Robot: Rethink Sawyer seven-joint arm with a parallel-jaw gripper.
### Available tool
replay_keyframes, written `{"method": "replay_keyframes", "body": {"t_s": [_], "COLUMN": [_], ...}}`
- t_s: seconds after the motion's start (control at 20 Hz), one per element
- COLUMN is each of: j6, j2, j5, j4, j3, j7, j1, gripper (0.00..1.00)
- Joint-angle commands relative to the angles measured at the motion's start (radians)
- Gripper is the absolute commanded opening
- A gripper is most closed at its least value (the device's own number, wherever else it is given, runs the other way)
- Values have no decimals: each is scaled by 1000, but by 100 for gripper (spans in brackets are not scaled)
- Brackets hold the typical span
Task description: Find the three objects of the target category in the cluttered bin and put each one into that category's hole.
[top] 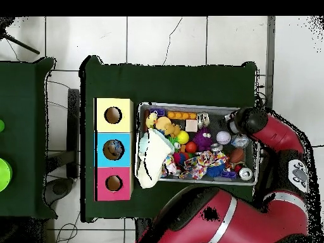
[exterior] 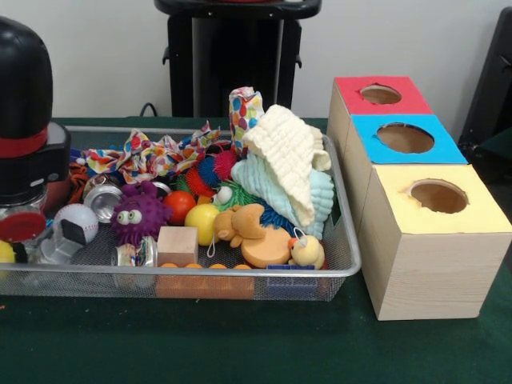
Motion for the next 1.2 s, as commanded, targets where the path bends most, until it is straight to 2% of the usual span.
{"method": "replay_keyframes", "body": {"t_s": [0.05,0.3,0.55,0.8,0.9,1.0,1.2], "j6": [26,-9,13,41,45,44,-27], "j2": [34,22,0,-14,-3,32,73], "j5": [74,158,242,300,288,252,221], "j4": [189,272,344,383,355,288,225], "j3": [70,132,166,180,130,41,-16], "j7": [212,218,205,189,202,226,195], "j1": [-27,-45,-48,-41,-7,42,50], "gripper": [100,100,100,100,100,100,100]}}
